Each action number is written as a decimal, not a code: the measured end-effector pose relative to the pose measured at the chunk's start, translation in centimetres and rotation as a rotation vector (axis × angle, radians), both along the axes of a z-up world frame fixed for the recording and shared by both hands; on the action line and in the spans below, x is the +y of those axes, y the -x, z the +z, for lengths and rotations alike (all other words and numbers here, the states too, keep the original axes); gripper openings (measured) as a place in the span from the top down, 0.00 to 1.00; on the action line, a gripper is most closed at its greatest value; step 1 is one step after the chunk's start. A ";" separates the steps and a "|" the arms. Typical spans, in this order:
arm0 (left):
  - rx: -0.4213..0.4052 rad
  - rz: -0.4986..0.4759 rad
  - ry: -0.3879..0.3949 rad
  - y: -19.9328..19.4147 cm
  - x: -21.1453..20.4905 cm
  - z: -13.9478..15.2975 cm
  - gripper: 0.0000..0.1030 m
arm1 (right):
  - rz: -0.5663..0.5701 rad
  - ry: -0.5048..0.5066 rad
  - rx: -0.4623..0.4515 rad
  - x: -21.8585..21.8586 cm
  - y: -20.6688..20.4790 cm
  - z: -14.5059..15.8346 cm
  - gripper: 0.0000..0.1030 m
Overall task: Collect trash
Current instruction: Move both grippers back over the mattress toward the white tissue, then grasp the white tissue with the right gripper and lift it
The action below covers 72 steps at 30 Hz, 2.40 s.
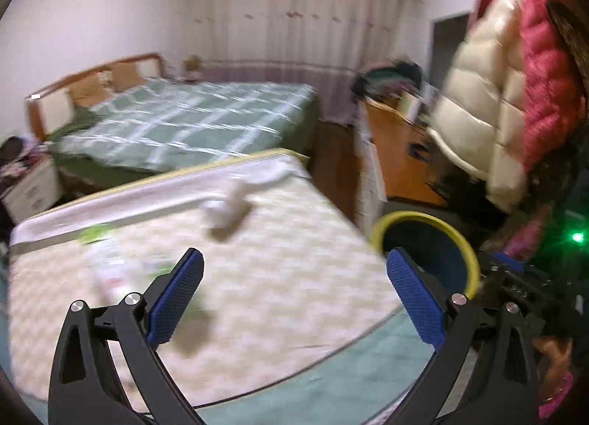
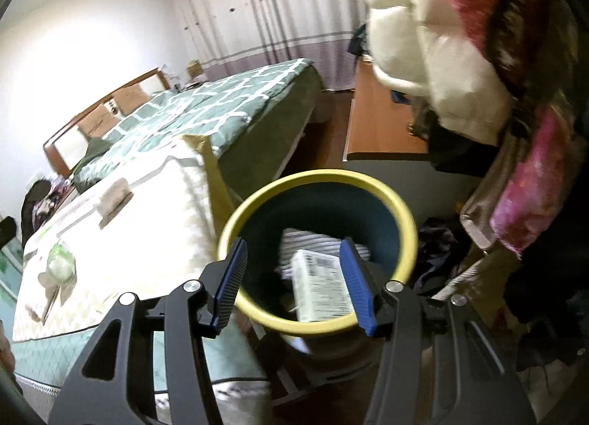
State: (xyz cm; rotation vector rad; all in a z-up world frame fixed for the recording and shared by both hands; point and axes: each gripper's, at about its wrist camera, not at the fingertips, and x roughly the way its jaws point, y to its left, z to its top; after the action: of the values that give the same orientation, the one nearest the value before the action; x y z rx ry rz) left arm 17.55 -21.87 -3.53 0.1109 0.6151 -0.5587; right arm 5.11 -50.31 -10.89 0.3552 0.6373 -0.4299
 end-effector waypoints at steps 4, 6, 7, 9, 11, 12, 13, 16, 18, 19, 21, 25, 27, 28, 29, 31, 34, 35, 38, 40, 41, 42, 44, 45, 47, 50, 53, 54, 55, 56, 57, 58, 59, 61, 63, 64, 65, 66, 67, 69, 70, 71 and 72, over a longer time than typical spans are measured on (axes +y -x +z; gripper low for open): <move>-0.048 0.121 0.010 -0.2 6.7 0.4 0.05 | 0.060 0.009 0.007 2.6 -1.7 0.6 0.51; -0.072 0.180 0.016 -0.4 9.9 0.6 0.05 | 0.094 0.022 0.012 4.4 -2.9 0.8 0.51; -0.084 0.214 0.018 -0.7 11.5 0.6 0.05 | 0.112 0.026 0.014 5.4 -3.5 1.0 0.51; -0.098 0.280 0.017 -1.3 14.6 0.5 0.05 | 0.156 0.017 0.018 7.0 -4.7 1.2 0.51; -0.117 0.356 0.021 -1.8 17.9 0.2 0.05 | 0.199 0.015 0.022 8.7 -5.9 1.3 0.51; -0.126 0.388 0.017 -2.0 19.1 0.0 0.05 | 0.221 0.022 0.025 9.8 -6.6 1.4 0.51; -0.143 0.437 0.009 -2.3 20.8 -0.3 0.05 | 0.242 0.025 0.026 10.5 -7.0 1.5 0.51; -0.161 0.519 -0.006 -2.5 23.8 -1.2 0.05 | 0.313 0.029 0.023 13.4 -8.9 1.8 0.51; -0.165 0.563 0.001 -2.7 25.3 -1.9 0.05 | 0.356 0.043 0.025 15.4 -10.2 2.1 0.51; -0.161 0.579 0.013 -2.9 26.1 -2.2 0.05 | 0.382 0.045 0.024 16.4 -10.9 2.2 0.51; -0.142 0.588 0.040 -3.1 27.2 -2.6 0.05 | 0.436 0.044 0.024 18.4 -12.1 2.2 0.51; -0.118 0.593 0.064 -3.6 28.1 -3.1 0.05 | 0.534 0.058 0.036 21.8 -14.0 2.0 0.51; -0.124 0.606 0.067 -3.5 28.4 -3.3 0.05 | 0.579 0.054 0.051 23.4 -14.7 1.8 0.51; -0.137 0.625 0.067 -3.4 28.7 -3.2 0.05 | 0.610 0.048 0.054 24.5 -14.9 1.7 0.51; -0.147 0.638 0.065 -3.0 28.1 -2.9 0.05 | 0.637 0.044 0.055 25.4 -15.1 1.6 0.51; -0.170 0.677 0.063 -2.6 28.2 -2.6 0.05 | 0.691 0.049 0.053 27.6 -14.9 1.5 0.51; -0.184 0.734 0.076 -2.2 29.2 -2.4 0.05 | 0.766 0.039 0.076 30.5 -14.9 0.8 0.51; -0.185 0.751 0.074 -2.1 29.5 -2.4 0.05 | 0.784 0.034 0.087 31.3 -15.0 0.4 0.51; -0.178 0.823 0.060 -2.1 30.5 -2.5 0.05 | 0.824 0.041 0.122 33.6 -15.2 -0.8 0.51; -0.175 0.869 0.050 -2.1 31.2 -2.5 0.05 | 0.854 0.041 0.149 34.9 -15.6 -1.5 0.51; -0.178 0.889 0.040 -2.0 31.3 -2.6 0.05 | 0.866 0.049 0.162 35.6 -15.8 -1.9 0.51; -0.179 0.899 0.035 -1.9 31.5 -2.6 0.05 | 0.873 0.054 0.172 36.1 -16.0 -2.2 0.51; -0.175 0.909 0.031 -1.9 31.7 -2.7 0.05 | 0.882 0.061 0.192 37.0 -16.4 -2.7 0.51; -0.171 0.911 0.030 -1.9 31.8 -2.7 0.05 | 0.880 0.076 0.204 37.4 -16.8 -3.0 0.51; -0.159 0.911 0.031 -2.0 32.0 -2.9 0.05 | 0.874 0.095 0.230 37.8 -17.4 -3.6 0.51; -0.147 0.911 0.045 -2.1 32.2 -2.9 0.05 | 0.854 0.096 0.233 37.6 -17.8 -4.0 0.59; -0.140 0.910 0.043 -2.2 32.1 -3.0 0.05 | 0.839 0.115 0.232 37.3 -17.7 -4.0 0.82; -0.139 0.908 0.039 -2.3 32.0 -3.0 0.05 | 0.842 0.102 0.233 37.1 -17.7 -4.0 0.90; -0.139 0.908 0.037 -2.3 32.0 -3.1 0.05 | 0.848 0.092 0.233 37.0 -17.6 -3.9 0.91; -0.139 0.907 0.034 -2.3 31.9 -3.1 0.05 | 0.854 0.084 0.229 36.9 -17.3 -3.8 0.94; -0.139 0.908 0.030 -2.3 31.8 -3.2 0.05 | 0.864 0.080 0.225 36.9 -17.1 -3.6 0.95; -0.138 0.908 0.029 -2.4 31.8 -3.2 0.05 | 0.873 0.074 0.218 36.9 -16.6 -3.4 0.95; -0.137 0.909 0.029 -2.4 31.8 -3.2 0.05 | 0.877 0.066 0.210 36.7 -16.2 -3.1 0.95; -0.133 0.908 0.030 -2.5 31.8 -3.3 0.05 | 0.894 0.044 0.189 36.3 -15.4 -2.4 0.95; -0.132 0.908 0.030 -2.5 31.8 -3.4 0.05 | 0.902 0.029 0.171 36.0 -14.5 -1.8 0.95; -0.133 0.908 0.030 -2.5 31.8 -3.3 0.05 | 0.906 0.020 0.162 35.7 -14.0 -1.4 0.95; -0.132 0.907 0.028 -2.5 31.8 -3.3 0.05 | 0.910 0.014 0.153 35.4 -13.6 -1.1 0.95; -0.131 0.906 0.025 -2.5 31.7 -3.4 0.05 | 0.911 0.009 0.144 35.1 -13.2 -0.8 0.95; -0.130 0.904 0.023 -2.6 31.6 -3.5 0.05 | 0.913 0.003 0.137 34.8 -12.8 -0.5 0.95; -0.128 0.903 0.018 -2.6 31.4 -3.4 0.05 | 0.921 -0.012 0.124 34.3 -12.0 0.0 0.95; -0.128 0.902 0.015 -2.7 31.4 -3.5 0.05 | 0.923 -0.017 0.117 34.1 -11.6 0.3 0.96; -0.127 0.901 0.012 -2.7 31.3 -3.5 0.05 | 0.927 -0.022 0.110 33.9 -11.3 0.6 0.97; -0.128 0.901 0.010 -2.7 31.3 -3.6 0.05 | 0.933 -0.027 0.101 33.8 -10.8 0.9 0.98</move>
State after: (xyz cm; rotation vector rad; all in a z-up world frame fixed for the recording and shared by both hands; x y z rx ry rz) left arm 20.29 9.39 -7.10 -0.1407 0.4748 0.3154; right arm 15.93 -16.55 -9.96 0.0335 0.8314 0.4557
